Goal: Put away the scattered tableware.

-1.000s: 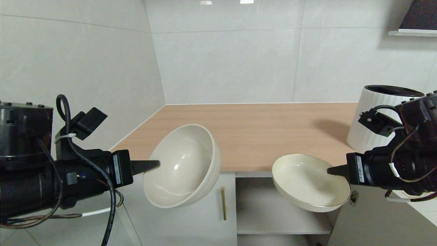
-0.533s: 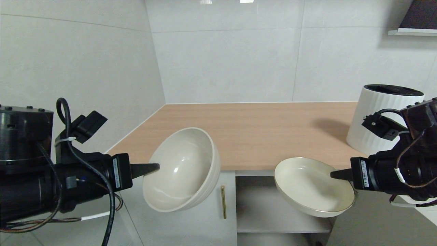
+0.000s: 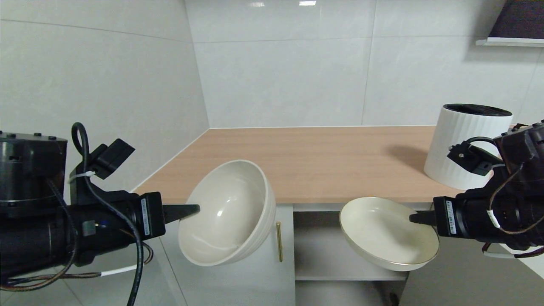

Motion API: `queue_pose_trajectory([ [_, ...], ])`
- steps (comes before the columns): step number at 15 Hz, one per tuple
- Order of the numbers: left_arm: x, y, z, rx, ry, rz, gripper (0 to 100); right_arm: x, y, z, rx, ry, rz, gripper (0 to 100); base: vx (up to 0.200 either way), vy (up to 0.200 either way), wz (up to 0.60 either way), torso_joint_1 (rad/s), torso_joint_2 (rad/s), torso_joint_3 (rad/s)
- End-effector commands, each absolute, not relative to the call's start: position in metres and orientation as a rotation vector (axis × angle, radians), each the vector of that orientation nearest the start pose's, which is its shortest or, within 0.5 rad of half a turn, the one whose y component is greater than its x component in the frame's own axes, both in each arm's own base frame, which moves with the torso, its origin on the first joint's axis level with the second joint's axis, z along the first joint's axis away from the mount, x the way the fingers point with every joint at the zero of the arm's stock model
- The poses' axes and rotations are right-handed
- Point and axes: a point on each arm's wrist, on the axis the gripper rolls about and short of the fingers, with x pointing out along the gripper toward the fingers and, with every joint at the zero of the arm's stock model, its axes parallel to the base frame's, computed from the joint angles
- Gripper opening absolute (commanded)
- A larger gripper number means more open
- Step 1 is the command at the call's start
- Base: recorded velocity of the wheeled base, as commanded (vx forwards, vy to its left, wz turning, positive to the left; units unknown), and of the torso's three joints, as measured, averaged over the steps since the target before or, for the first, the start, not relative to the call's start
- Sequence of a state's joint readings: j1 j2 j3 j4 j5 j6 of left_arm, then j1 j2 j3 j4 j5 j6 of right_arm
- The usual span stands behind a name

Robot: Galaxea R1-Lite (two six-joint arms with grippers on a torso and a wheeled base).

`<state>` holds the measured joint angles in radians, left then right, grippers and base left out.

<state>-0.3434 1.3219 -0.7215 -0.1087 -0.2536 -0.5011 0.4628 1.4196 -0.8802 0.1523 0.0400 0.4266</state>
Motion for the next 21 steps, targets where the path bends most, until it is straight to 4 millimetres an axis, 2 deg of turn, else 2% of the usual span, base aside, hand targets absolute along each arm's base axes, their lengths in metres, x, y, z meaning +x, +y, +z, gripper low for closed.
queue_pose_trajectory([
  [1, 0.191, -0.074, 0.204, -0.453, 0.643, -0.444, 0, 0.203, 0.102, 0.201, 0.248, 0.793, 0.322, 0, 0.0, 0.0, 0.0, 0.0, 0.0, 0.0],
  [8, 0.192, -0.075, 0.202, -0.452, 0.652, -0.441, 0, 0.208, 0.105, 0.193, 0.246, 0.794, 0.315, 0, 0.0, 0.0, 0.0, -0.034, 0.08, 0.048],
  [21, 0.192, -0.075, 0.201, -0.449, 0.658, -0.441, 0, 0.212, 0.107, 0.184, 0.236, 0.828, 0.306, 0, 0.0, 0.0, 0.0, -0.156, 0.45, 0.287],
])
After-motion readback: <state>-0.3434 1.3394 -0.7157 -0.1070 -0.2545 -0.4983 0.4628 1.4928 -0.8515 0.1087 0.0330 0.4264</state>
